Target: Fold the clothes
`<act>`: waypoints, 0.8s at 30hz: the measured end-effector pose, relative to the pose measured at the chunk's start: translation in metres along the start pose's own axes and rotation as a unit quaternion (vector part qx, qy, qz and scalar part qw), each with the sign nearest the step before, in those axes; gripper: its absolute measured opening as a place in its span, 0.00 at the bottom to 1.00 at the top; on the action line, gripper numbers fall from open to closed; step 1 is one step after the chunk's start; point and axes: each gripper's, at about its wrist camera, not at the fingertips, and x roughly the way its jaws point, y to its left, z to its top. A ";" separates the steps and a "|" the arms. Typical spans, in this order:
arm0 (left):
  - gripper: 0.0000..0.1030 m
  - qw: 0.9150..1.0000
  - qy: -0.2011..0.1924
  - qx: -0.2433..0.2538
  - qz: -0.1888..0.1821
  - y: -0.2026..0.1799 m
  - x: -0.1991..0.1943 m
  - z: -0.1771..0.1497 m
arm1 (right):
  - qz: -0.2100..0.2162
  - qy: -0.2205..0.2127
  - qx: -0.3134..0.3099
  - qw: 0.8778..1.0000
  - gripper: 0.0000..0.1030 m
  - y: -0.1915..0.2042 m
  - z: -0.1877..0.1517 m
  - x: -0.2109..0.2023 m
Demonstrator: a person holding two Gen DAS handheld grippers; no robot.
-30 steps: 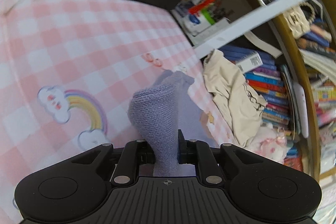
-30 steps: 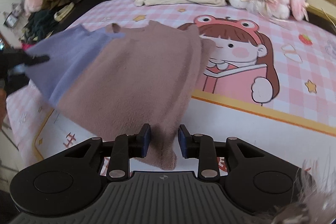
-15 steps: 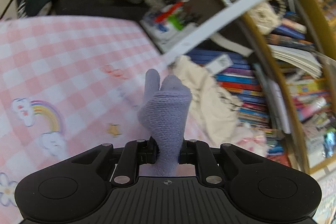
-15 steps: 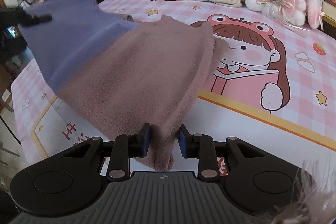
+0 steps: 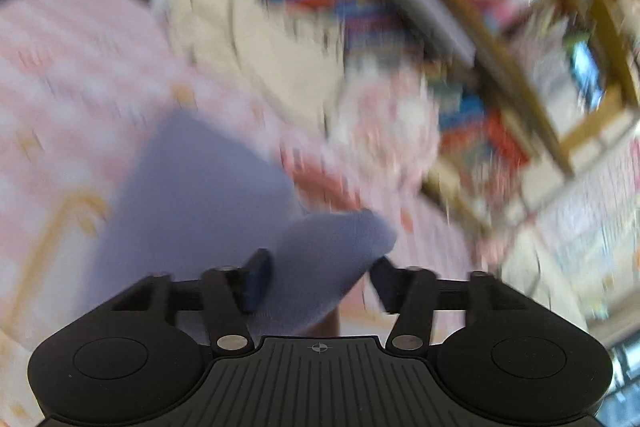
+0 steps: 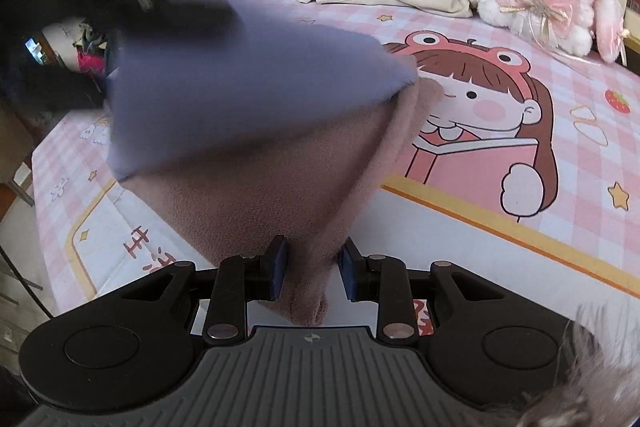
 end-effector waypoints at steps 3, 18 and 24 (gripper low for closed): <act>0.67 1.000 0.022 0.009 0.005 -0.001 0.010 -0.011 | 0.014 0.002 0.023 1.000 0.26 -0.009 -0.003 -0.006; 0.69 0.997 -0.050 0.039 -0.031 -0.005 -0.058 0.004 | 0.038 -0.014 0.079 0.996 0.44 -0.032 -0.017 -0.047; 0.43 0.991 -0.009 0.124 0.041 0.005 -0.049 -0.008 | 0.022 -0.057 0.115 0.991 0.58 -0.042 -0.006 -0.059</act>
